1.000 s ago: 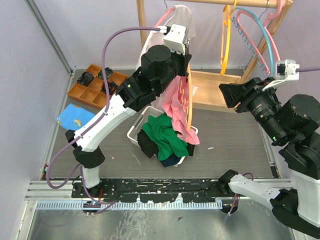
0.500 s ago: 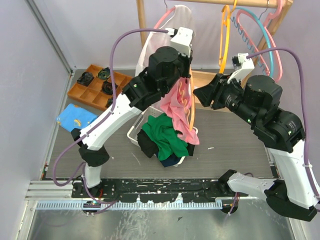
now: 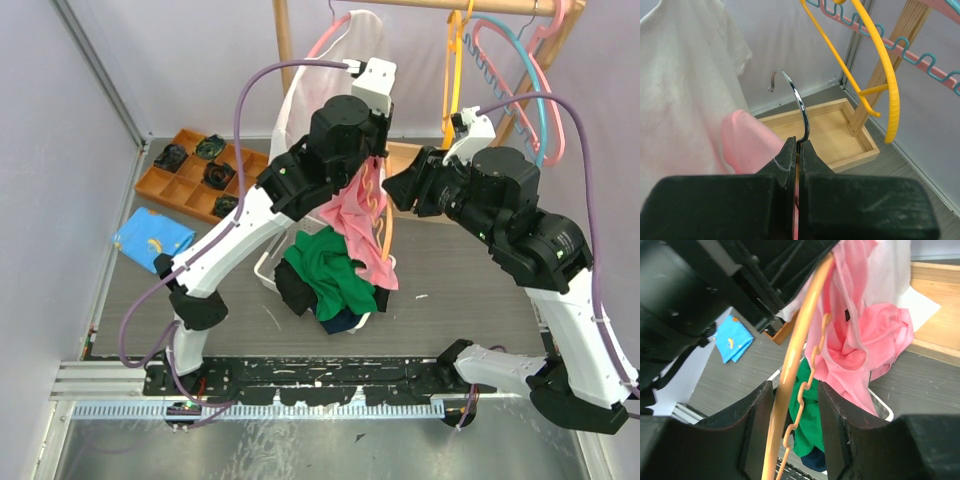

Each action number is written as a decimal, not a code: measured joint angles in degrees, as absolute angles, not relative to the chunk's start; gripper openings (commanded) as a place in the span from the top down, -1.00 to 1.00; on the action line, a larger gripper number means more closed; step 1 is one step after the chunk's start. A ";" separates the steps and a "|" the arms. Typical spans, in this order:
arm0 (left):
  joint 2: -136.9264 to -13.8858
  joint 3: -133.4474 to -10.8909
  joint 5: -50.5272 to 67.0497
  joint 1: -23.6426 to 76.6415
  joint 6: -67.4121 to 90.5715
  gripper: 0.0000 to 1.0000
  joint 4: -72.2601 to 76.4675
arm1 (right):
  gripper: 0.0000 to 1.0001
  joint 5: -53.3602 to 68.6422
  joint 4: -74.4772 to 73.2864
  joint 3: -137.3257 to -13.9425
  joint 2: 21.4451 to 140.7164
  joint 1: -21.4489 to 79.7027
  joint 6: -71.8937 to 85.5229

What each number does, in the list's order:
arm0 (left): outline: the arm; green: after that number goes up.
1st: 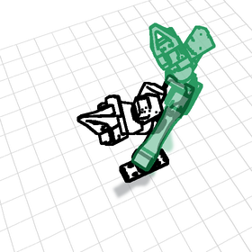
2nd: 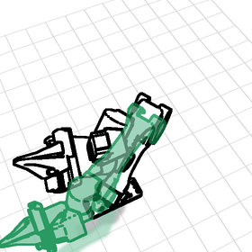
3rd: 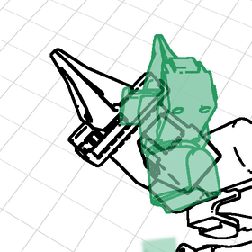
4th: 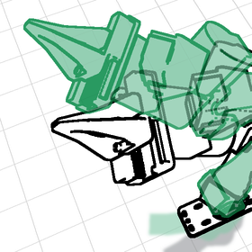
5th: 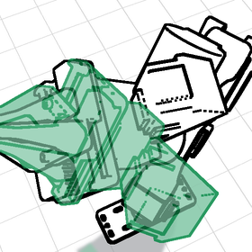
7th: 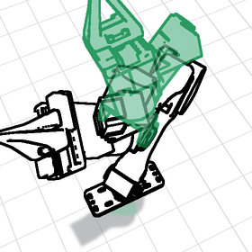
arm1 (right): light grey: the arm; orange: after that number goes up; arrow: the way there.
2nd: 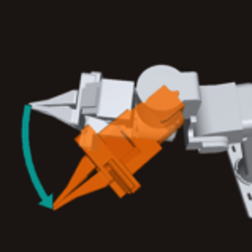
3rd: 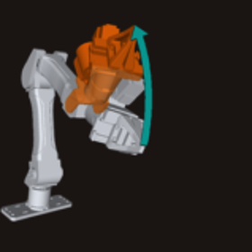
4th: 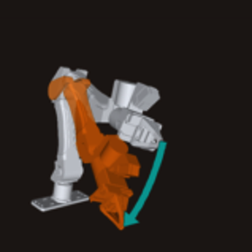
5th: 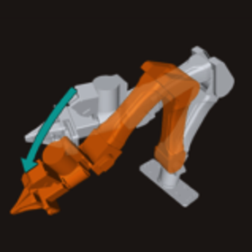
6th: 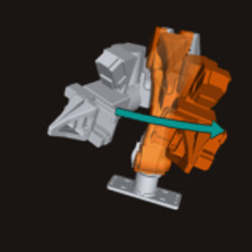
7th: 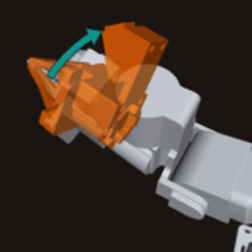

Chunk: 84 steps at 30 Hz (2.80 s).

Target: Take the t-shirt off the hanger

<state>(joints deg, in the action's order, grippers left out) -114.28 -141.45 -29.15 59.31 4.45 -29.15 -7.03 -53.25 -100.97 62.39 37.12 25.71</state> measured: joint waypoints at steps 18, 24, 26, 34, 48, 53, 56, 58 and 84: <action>-114.28 -141.78 -30.81 61.87 3.14 1.00 -29.10 | 0.45 -11.99 -52.23 -96.68 62.59 37.12 26.11; -114.28 -141.78 -31.27 62.43 2.96 1.00 -29.08 | 0.95 -13.56 -51.35 -96.16 62.59 37.12 26.24; -114.26 -141.75 -31.48 62.43 2.96 0.94 -29.04 | 0.99 -13.74 -50.94 -95.81 62.50 37.12 26.30; -113.56 -140.38 -31.57 62.57 1.45 0.00 -28.23 | 0.99 -14.59 -49.21 -92.86 60.58 37.17 25.58; -96.31 -121.93 -28.95 62.02 1.37 -0.20 -18.57 | 0.99 -15.81 -45.74 -89.95 54.68 37.15 24.95; -90.61 -111.22 -25.82 61.56 3.31 -0.39 -14.57 | 0.99 -15.77 -43.44 -89.62 53.10 37.15 24.40; -90.94 -108.68 -22.46 61.08 4.58 -0.55 -13.67 | 0.99 -15.53 -42.48 -89.62 52.38 37.15 23.90; -91.74 -108.25 -20.49 60.84 5.17 -0.59 -13.54 | 0.99 -15.20 -41.95 -89.69 52.05 37.15 23.59; -93.34 -104.81 -11.84 56.73 9.21 1.00 -5.96 | 0.99 -9.74 -41.28 -89.80 49.10 37.15 22.57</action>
